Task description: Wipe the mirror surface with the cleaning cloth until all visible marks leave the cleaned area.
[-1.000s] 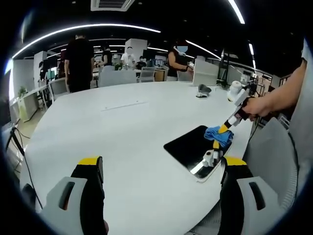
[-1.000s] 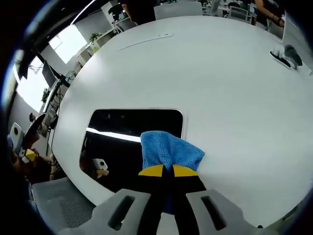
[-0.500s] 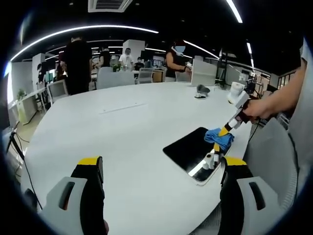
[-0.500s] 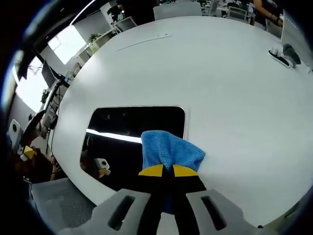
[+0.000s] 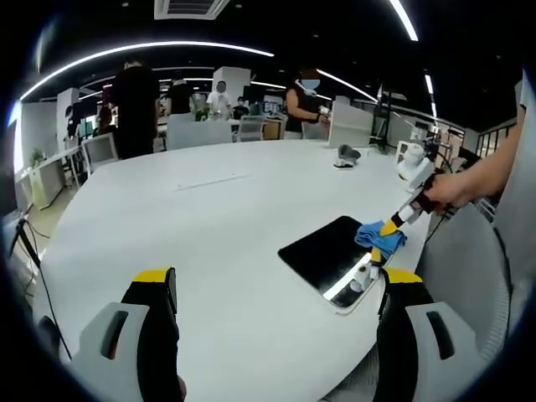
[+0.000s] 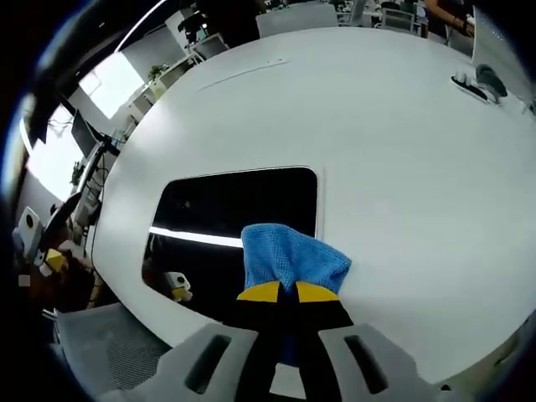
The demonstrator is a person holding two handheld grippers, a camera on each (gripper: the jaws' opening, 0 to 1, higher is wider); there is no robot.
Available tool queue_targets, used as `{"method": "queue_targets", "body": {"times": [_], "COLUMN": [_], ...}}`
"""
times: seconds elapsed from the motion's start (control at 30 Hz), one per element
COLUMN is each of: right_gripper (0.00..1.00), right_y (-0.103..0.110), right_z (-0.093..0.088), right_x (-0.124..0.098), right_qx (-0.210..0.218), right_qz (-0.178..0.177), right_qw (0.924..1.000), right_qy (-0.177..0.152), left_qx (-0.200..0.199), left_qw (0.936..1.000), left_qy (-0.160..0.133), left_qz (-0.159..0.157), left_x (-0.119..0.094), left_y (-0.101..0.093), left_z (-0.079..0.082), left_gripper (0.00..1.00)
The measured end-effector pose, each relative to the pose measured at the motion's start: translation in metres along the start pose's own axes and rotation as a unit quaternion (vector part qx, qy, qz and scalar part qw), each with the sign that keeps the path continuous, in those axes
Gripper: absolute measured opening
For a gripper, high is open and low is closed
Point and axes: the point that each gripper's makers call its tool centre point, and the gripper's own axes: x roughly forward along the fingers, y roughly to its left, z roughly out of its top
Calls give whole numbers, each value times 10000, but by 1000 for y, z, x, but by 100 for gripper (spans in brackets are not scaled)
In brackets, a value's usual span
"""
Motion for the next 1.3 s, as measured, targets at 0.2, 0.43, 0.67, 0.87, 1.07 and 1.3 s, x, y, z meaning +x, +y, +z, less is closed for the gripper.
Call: {"method": "queue_targets", "body": {"times": [0.2, 0.43, 0.67, 0.87, 1.07, 1.3], "right_gripper": [0, 0, 0, 0, 0, 0], "right_y": [0, 1, 1, 1, 3, 3], "right_z": [-3, -8, -13, -14, -14, -14], "right_x": [-1, -3, -5, -5, -5, -6], "right_qx": [60, 105, 174, 225, 212, 256], "right_qz": [17, 29, 26, 44, 41, 41], "right_qw": [10000, 9999, 9998, 9997, 9998, 9997], "right_qy": [-16, -28, -49, -51, -21, -37], "left_qx": [-21, -18, -25, -38, -48, -74], "left_qw": [10000, 10000, 10000, 10000, 10000, 10000], "left_qy": [6, -2, -5, 3, -24, -22], "left_qz": [1, 3, -8, -7, 16, 10], "left_x": [0, 0, 0, 0, -1, -1], "left_y": [0, 0, -2, -2, -1, -2], "left_z": [-1, 0, -1, -3, -1, -3], "left_gripper": [99, 99, 99, 99, 99, 99]}}
